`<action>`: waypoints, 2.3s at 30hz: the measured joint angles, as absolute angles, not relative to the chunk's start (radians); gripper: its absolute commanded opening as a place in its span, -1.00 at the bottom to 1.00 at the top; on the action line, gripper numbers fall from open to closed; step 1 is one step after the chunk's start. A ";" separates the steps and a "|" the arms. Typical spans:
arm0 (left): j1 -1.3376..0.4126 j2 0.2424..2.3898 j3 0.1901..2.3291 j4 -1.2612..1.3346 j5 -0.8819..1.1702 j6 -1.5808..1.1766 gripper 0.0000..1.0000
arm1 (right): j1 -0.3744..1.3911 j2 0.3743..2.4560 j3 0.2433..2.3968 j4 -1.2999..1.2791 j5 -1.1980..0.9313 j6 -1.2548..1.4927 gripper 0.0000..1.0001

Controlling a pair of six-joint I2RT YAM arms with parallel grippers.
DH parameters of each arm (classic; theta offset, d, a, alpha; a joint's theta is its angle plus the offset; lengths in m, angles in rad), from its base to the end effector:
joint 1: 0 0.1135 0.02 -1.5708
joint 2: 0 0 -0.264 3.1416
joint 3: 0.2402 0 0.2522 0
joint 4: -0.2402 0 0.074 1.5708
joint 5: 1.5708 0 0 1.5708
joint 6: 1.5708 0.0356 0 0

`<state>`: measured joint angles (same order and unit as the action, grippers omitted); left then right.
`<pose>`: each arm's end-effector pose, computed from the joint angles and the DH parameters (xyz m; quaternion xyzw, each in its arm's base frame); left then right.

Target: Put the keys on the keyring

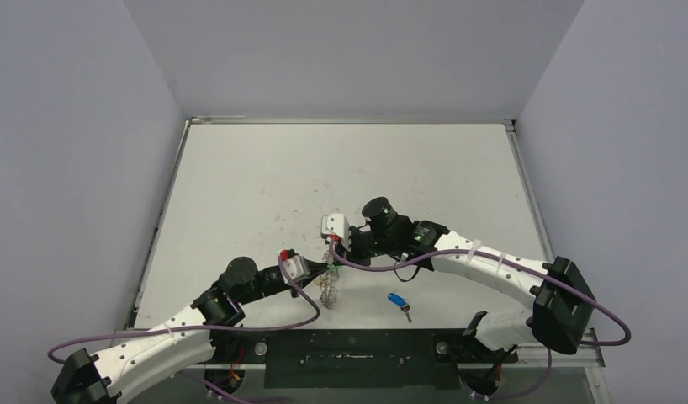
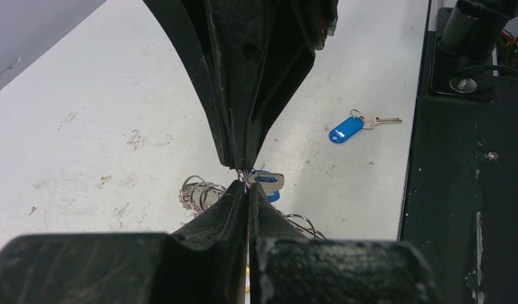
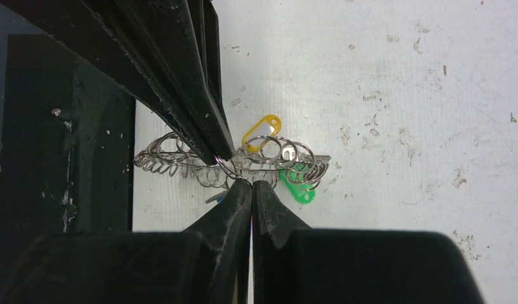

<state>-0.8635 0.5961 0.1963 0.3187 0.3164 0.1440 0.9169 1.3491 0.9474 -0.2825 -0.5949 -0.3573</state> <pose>0.0942 -0.1273 0.2129 0.4440 0.5843 -0.3441 0.5858 0.1612 0.2432 0.2651 -0.6148 0.6195 0.3677 0.3210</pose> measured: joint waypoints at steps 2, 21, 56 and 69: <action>-0.863 0.593 0.196 0.320 0.317 0.141 -1.00 | 0.917 1.353 0.941 -0.268 -0.597 -0.354 -1.00; -0.863 0.586 0.186 0.324 0.312 0.138 -1.00 | 0.902 1.351 0.800 -0.022 -0.635 -0.299 -0.78; -0.863 0.563 0.173 0.334 0.315 0.138 -1.00 | 0.861 1.351 0.690 0.207 -0.727 -0.186 -0.56; -0.863 0.542 0.172 0.333 0.314 0.138 -1.00 | 0.847 1.260 0.724 -0.047 -0.759 -0.325 -0.31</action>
